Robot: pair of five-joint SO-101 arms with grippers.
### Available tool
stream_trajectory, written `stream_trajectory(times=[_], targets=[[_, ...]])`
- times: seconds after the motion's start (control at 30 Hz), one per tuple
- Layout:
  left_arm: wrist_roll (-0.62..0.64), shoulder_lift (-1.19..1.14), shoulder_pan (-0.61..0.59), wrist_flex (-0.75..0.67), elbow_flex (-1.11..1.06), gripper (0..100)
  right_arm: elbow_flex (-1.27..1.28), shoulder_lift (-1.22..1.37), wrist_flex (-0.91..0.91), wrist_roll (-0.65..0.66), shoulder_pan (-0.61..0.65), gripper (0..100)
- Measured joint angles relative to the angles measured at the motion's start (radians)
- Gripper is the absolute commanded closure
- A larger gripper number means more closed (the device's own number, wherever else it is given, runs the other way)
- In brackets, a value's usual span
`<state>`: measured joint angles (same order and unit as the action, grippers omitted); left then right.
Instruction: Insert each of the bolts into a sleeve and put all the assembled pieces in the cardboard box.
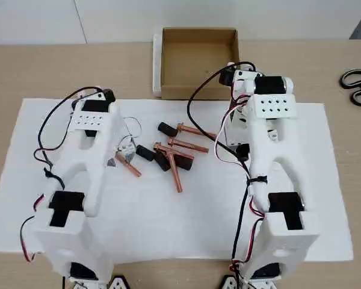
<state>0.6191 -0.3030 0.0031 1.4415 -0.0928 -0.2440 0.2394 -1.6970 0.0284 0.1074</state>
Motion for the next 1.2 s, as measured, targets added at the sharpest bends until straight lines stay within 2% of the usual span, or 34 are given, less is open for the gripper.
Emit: stream_trajectory(times=[0.4,0.57,0.9,1.07,1.2], targets=[[0.118,-0.052,0.0,-0.051,0.0,88,0.0,0.0,0.0,0.0,0.0,99.5],[0.129,-0.052,0.003,-0.055,0.0,100,0.0,0.0,0.0,0.0,0.0,99.5],[0.133,-0.055,0.008,-0.069,0.006,100,0.0,0.0,0.0,0.0,0.0,99.5],[0.021,-0.058,0.005,0.014,0.087,100,0.0,0.0,0.0,0.0,0.0,99.5],[-0.176,-0.052,0.002,0.133,0.206,100,0.0,0.0,0.0,0.0,0.0,99.5]])
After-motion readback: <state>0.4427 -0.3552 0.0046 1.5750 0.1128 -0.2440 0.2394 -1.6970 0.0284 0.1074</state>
